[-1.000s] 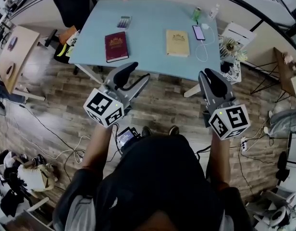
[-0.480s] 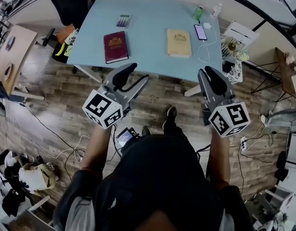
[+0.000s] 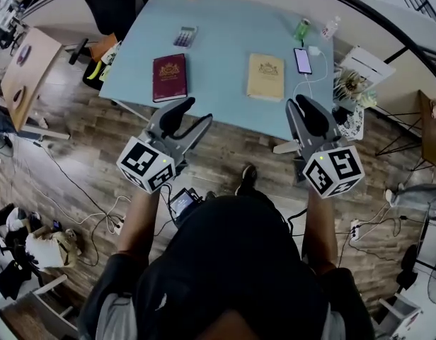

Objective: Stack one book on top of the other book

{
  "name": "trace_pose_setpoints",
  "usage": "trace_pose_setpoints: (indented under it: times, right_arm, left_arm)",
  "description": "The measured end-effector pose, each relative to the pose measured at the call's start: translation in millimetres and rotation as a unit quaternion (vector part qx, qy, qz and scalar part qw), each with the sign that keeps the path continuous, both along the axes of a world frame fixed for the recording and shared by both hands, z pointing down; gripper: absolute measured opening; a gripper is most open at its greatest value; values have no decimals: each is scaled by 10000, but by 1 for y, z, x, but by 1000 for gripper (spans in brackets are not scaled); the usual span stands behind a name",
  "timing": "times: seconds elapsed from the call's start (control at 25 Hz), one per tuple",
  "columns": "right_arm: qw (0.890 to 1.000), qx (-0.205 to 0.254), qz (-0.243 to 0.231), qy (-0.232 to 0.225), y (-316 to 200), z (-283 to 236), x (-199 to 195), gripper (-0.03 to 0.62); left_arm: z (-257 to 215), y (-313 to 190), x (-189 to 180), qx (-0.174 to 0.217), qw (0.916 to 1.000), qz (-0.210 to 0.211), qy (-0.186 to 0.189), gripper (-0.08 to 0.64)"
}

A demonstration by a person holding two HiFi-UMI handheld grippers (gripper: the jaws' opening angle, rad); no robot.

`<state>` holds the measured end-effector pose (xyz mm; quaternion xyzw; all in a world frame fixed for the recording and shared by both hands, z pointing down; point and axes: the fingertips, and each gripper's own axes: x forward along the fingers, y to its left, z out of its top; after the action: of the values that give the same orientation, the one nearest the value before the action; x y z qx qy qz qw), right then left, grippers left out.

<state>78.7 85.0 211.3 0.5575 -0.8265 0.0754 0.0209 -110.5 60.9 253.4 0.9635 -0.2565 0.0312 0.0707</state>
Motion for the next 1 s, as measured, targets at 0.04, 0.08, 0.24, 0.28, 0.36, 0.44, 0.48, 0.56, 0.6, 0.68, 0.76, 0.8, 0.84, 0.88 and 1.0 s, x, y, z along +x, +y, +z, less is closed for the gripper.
trace_pose_setpoints:
  times: [0.04,0.08,0.24,0.28,0.36,0.44,0.48,0.56,0.6,0.68,0.76,0.8,0.84,0.88,1.0]
  right_arm:
    - [10000,-12,-49,-18,-7,1,5,75]
    - [9999,-24,-97,-35,-15,3,10,75]
    - [9995,-64,-303,-101,-42,7,31,75]
    - [9993,-73,-358,-117,-48,8,36,75]
    - [9987,-88,-470,-147,-60,11,45,75]
    - [9981,-95,-576,-180,-71,13,54,75]
    - [9978,-95,-625,-196,-76,13,58,75]
    - [9971,-95,-722,-225,-85,14,66,75]
    - [9967,-96,-771,-236,-89,14,70,75]
    - [9959,-92,-859,-255,-96,15,77,75]
    - [9953,-77,-920,-276,-102,16,85,75]
    - [9951,-70,-940,-287,-104,17,89,75]
    - [9950,-63,-953,-301,-107,18,94,75]
    - [9949,-59,-960,-316,-109,18,98,75]
    - [9947,-76,-962,-356,-113,21,112,75]
  left_arm:
    - [0,-5,5,-12,10000,-43,-19,252]
    - [0,-9,10,-24,9999,-92,-32,252]
    - [1,-26,32,-64,9995,-287,-80,252]
    - [2,-30,37,-69,9994,-336,-93,252]
    - [4,-36,46,-81,9989,-442,-114,252]
    - [6,-42,54,-102,9983,-558,-138,252]
    - [6,-45,58,-111,9979,-613,-155,252]
    - [7,-51,65,-113,9972,-717,-194,252]
    - [7,-54,68,-108,9968,-769,-211,252]
    - [7,-58,74,-101,9959,-865,-233,252]
    - [9,-62,83,-108,9953,-926,-245,252]
    - [11,-64,88,-117,9952,-940,-255,252]
    - [12,-66,93,-126,9951,-946,-268,252]
    - [14,-67,98,-137,9950,-947,-283,252]
    - [17,-72,113,-179,9949,-934,-321,252]
